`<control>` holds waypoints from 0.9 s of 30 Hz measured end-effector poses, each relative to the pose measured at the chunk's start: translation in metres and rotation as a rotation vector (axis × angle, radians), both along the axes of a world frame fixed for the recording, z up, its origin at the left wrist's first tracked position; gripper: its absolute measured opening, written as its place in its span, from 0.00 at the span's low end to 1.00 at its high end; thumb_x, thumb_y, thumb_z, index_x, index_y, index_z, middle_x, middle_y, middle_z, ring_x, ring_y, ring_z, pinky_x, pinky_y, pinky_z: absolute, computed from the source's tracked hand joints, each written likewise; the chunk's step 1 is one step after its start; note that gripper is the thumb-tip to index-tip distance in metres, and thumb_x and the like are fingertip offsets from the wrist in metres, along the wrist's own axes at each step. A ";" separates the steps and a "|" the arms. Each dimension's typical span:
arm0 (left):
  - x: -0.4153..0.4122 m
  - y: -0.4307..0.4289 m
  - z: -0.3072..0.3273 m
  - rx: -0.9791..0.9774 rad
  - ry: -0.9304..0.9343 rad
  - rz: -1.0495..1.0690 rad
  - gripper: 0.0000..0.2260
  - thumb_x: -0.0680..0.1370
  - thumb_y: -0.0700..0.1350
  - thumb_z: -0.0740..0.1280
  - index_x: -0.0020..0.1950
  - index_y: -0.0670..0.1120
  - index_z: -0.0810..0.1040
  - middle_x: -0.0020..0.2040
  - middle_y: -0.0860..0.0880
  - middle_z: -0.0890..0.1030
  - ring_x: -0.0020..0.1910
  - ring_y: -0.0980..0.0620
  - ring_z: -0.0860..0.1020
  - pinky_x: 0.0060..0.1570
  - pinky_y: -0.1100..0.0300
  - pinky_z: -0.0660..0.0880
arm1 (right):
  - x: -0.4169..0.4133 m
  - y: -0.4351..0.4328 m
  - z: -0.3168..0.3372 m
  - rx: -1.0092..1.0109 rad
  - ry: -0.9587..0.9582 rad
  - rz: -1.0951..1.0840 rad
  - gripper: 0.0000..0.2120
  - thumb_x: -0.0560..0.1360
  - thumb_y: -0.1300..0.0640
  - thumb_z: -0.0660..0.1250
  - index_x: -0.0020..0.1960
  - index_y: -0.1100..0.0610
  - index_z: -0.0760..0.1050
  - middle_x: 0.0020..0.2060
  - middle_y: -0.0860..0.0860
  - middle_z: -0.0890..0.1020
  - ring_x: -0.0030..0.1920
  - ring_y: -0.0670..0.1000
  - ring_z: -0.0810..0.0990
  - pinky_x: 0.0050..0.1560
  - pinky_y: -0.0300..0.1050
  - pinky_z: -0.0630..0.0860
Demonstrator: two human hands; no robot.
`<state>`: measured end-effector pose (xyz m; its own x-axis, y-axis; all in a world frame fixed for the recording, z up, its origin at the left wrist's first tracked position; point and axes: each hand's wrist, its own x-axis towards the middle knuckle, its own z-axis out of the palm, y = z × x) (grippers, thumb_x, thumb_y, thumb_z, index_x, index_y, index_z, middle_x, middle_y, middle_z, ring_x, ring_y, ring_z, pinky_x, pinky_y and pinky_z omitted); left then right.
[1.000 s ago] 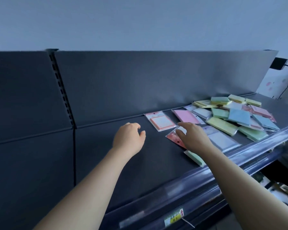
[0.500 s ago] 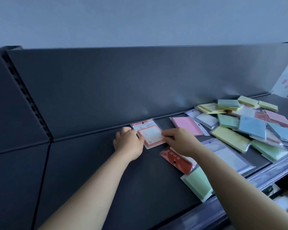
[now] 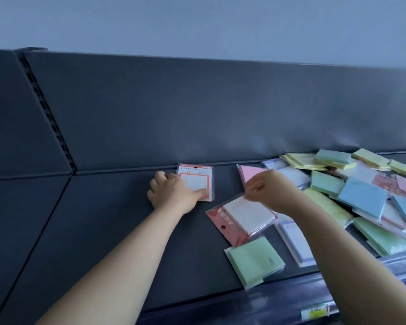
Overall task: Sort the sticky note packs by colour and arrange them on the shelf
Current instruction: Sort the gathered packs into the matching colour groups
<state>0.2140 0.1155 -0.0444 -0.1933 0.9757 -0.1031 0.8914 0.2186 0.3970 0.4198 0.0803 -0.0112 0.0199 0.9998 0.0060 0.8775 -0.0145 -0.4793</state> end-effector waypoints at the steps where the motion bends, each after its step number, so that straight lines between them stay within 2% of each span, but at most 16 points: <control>1: 0.004 -0.001 -0.001 0.004 0.026 0.001 0.46 0.65 0.72 0.68 0.72 0.43 0.64 0.68 0.46 0.63 0.68 0.44 0.62 0.63 0.50 0.63 | 0.006 -0.002 -0.002 -0.037 -0.047 0.001 0.07 0.70 0.56 0.72 0.39 0.60 0.81 0.37 0.56 0.83 0.40 0.59 0.78 0.39 0.44 0.76; 3: 0.008 0.000 0.000 0.000 0.020 -0.004 0.44 0.65 0.71 0.69 0.72 0.44 0.64 0.68 0.46 0.63 0.68 0.44 0.62 0.63 0.50 0.63 | 0.015 -0.003 -0.008 -0.133 -0.129 -0.003 0.19 0.69 0.47 0.73 0.42 0.64 0.79 0.40 0.59 0.81 0.37 0.57 0.76 0.37 0.45 0.72; 6: 0.009 0.000 0.004 -0.050 -0.029 0.008 0.45 0.65 0.68 0.72 0.72 0.43 0.64 0.68 0.45 0.64 0.67 0.43 0.63 0.63 0.51 0.64 | 0.019 -0.009 -0.009 -0.203 -0.193 -0.016 0.26 0.64 0.36 0.72 0.41 0.60 0.78 0.37 0.54 0.79 0.34 0.50 0.73 0.35 0.43 0.66; 9: 0.005 -0.006 0.006 -0.070 -0.058 0.054 0.47 0.62 0.67 0.75 0.72 0.42 0.64 0.68 0.43 0.66 0.67 0.43 0.66 0.62 0.52 0.67 | 0.017 -0.017 -0.005 -0.224 -0.187 -0.021 0.26 0.60 0.34 0.74 0.42 0.55 0.74 0.37 0.50 0.77 0.36 0.48 0.74 0.33 0.42 0.68; 12: -0.003 -0.013 0.007 -0.064 -0.143 0.110 0.48 0.59 0.64 0.79 0.70 0.42 0.66 0.67 0.43 0.70 0.65 0.43 0.69 0.61 0.51 0.71 | 0.010 -0.022 -0.008 -0.226 -0.183 -0.026 0.33 0.58 0.35 0.76 0.52 0.55 0.71 0.43 0.49 0.77 0.43 0.50 0.76 0.37 0.43 0.70; 14: -0.007 -0.022 0.006 -0.015 -0.205 0.126 0.45 0.59 0.61 0.80 0.67 0.41 0.67 0.65 0.44 0.72 0.63 0.42 0.71 0.59 0.49 0.73 | 0.007 -0.023 -0.007 -0.234 -0.158 -0.019 0.35 0.59 0.37 0.78 0.54 0.56 0.68 0.44 0.50 0.76 0.43 0.50 0.74 0.36 0.43 0.69; 16: -0.010 -0.032 0.005 0.040 -0.270 0.125 0.39 0.63 0.57 0.80 0.63 0.41 0.65 0.61 0.46 0.73 0.59 0.42 0.73 0.55 0.49 0.75 | 0.005 -0.022 -0.006 -0.262 -0.101 -0.004 0.33 0.59 0.39 0.79 0.51 0.57 0.70 0.40 0.49 0.76 0.38 0.48 0.74 0.34 0.42 0.68; 18: -0.014 -0.043 0.005 0.100 -0.326 0.128 0.32 0.66 0.53 0.78 0.58 0.42 0.63 0.56 0.47 0.72 0.54 0.42 0.75 0.47 0.51 0.76 | 0.007 -0.018 -0.008 -0.274 -0.043 0.018 0.30 0.57 0.41 0.80 0.49 0.57 0.74 0.38 0.48 0.77 0.37 0.46 0.75 0.34 0.41 0.70; 21: -0.023 -0.057 0.005 0.214 -0.401 0.158 0.24 0.72 0.49 0.74 0.56 0.42 0.63 0.52 0.48 0.71 0.46 0.44 0.75 0.38 0.54 0.73 | 0.005 -0.015 -0.012 -0.260 0.078 0.067 0.30 0.58 0.44 0.81 0.52 0.55 0.72 0.45 0.48 0.80 0.44 0.48 0.78 0.42 0.43 0.74; 23: -0.032 -0.063 0.005 0.269 -0.474 0.176 0.17 0.76 0.48 0.68 0.55 0.41 0.64 0.49 0.46 0.72 0.39 0.46 0.74 0.32 0.56 0.70 | -0.002 -0.013 -0.014 -0.207 0.161 0.113 0.25 0.65 0.49 0.79 0.54 0.54 0.69 0.45 0.46 0.78 0.44 0.46 0.76 0.40 0.40 0.71; 25: -0.045 -0.068 0.004 0.318 -0.549 0.187 0.13 0.78 0.46 0.64 0.54 0.41 0.65 0.49 0.43 0.74 0.41 0.41 0.76 0.34 0.51 0.75 | -0.012 -0.007 -0.012 -0.130 0.249 0.141 0.16 0.72 0.52 0.73 0.54 0.55 0.70 0.43 0.47 0.77 0.43 0.47 0.77 0.40 0.41 0.73; 27: -0.058 -0.076 0.004 0.380 -0.617 0.209 0.09 0.78 0.46 0.62 0.54 0.42 0.67 0.53 0.41 0.75 0.45 0.40 0.77 0.46 0.42 0.79 | -0.024 0.001 -0.011 -0.040 0.346 0.144 0.10 0.76 0.54 0.67 0.54 0.57 0.71 0.46 0.50 0.79 0.48 0.53 0.79 0.50 0.51 0.77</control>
<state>0.1560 0.0397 -0.0401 -0.3947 0.9150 0.0838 0.4379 0.1072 0.8926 0.3955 0.0811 -0.0223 -0.1273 0.9917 -0.0154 0.6583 0.0729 -0.7492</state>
